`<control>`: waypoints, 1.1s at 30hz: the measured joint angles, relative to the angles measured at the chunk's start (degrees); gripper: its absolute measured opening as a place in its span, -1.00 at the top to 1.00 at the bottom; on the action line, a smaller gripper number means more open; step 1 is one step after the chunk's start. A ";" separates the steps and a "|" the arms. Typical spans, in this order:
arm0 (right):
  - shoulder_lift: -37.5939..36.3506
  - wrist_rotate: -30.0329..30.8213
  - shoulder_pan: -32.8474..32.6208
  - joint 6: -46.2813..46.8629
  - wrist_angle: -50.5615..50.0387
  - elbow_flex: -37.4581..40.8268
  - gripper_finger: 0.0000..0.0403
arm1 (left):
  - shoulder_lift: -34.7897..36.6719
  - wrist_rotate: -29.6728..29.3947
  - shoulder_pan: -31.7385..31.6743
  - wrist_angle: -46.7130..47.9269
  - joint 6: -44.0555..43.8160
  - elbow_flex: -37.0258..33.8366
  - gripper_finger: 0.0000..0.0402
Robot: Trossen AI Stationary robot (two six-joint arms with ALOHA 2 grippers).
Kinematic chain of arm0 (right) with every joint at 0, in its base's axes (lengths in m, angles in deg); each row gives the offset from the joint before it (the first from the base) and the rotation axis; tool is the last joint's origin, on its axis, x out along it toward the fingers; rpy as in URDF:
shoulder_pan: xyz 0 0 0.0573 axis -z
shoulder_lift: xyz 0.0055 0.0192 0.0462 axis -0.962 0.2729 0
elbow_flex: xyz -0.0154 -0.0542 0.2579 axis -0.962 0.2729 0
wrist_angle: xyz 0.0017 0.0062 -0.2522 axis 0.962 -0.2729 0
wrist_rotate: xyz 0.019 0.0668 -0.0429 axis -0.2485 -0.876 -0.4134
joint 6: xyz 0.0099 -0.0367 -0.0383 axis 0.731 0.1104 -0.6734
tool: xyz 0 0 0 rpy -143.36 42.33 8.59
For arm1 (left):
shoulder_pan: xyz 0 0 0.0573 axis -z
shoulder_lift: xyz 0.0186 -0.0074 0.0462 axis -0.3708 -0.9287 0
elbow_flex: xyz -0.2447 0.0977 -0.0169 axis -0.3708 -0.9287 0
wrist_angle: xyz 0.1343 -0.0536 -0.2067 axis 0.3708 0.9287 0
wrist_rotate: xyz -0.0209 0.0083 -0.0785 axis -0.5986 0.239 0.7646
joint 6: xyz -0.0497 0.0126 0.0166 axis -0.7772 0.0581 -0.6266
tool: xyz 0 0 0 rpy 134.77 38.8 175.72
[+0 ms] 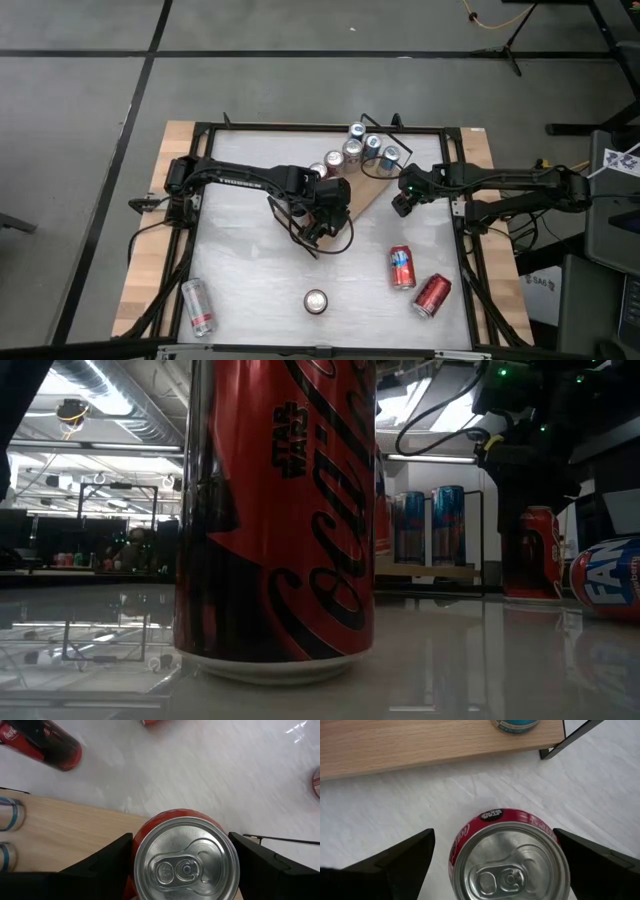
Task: Place canned beverage on shelf
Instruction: Put the orange soda can on the shelf aligned with the other orange soda cans
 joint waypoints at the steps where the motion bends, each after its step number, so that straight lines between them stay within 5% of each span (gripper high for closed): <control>1: 0.00 0.00 0.00 0.00 0.00 0.00 -0.94 | 0.00 0.00 0.00 0.00 0.00 0.00 -0.37; 33: 0.00 0.00 0.00 0.00 -0.01 0.00 -0.94 | 0.00 -0.17 0.02 0.09 -0.24 0.00 -0.58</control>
